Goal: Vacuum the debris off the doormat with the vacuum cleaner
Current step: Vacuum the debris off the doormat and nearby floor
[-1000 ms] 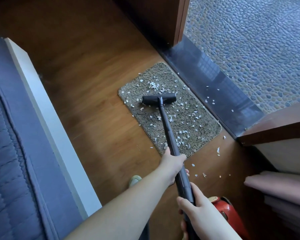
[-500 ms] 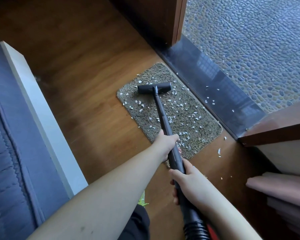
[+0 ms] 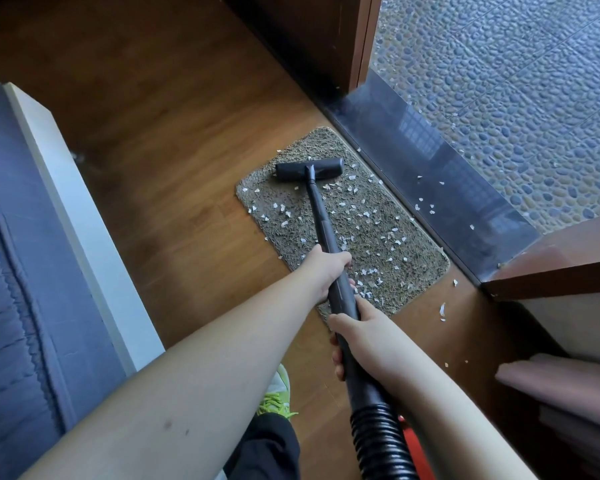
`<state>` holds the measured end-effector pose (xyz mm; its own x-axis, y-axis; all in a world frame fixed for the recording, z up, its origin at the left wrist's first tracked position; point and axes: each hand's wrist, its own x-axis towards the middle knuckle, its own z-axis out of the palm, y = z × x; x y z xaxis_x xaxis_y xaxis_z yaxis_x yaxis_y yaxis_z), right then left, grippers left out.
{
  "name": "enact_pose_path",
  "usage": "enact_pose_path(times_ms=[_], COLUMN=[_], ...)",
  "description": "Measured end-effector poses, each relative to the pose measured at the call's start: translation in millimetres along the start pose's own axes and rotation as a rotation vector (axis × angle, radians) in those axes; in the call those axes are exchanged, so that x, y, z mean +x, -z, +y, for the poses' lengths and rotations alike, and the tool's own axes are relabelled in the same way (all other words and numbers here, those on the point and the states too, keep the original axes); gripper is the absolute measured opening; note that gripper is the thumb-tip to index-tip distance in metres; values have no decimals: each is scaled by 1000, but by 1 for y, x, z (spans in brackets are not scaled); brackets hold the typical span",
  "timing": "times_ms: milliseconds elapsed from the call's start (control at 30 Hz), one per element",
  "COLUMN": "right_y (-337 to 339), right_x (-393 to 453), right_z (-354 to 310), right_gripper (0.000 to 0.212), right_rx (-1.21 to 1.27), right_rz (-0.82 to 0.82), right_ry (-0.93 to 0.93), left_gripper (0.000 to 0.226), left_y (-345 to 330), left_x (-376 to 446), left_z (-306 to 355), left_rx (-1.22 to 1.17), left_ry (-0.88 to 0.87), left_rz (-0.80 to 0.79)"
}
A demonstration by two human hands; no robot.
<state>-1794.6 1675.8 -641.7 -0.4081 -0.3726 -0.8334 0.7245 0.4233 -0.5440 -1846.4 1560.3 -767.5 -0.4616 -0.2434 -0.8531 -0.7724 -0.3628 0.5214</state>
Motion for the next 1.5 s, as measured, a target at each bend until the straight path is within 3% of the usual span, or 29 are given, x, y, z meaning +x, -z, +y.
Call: enact_pose_path(times_ms=[200, 333, 467, 667, 867, 1200, 1500], right_y=[9, 13, 15, 9, -5, -7, -5], right_x=[-26, -42, -46, -37, -8, -8, -52], right_z=[23, 41, 53, 42, 17, -4, 34], right_gripper=[8, 24, 27, 22, 47, 14, 13], right_rx=[-180, -383, -414, -428, -495, -144, -250], right_rz=[20, 55, 86, 66, 122, 41, -4], right_ry=[34, -1, -8, -7, 9, -38, -68], left_gripper=[51, 48, 45, 38, 41, 42, 62], left_y=[-10, -17, -21, -14, -2, 3, -5], left_x=[-24, -44, -55, -47, -27, -10, -43], left_z=[-32, -54, -62, -50, -20, -1, -53], left_rx=[-51, -117, -130, -169, -188, -10, 37], left_ry=[27, 39, 25, 21, 37, 30, 138], left_rz=[24, 11, 11, -14, -44, 19, 108])
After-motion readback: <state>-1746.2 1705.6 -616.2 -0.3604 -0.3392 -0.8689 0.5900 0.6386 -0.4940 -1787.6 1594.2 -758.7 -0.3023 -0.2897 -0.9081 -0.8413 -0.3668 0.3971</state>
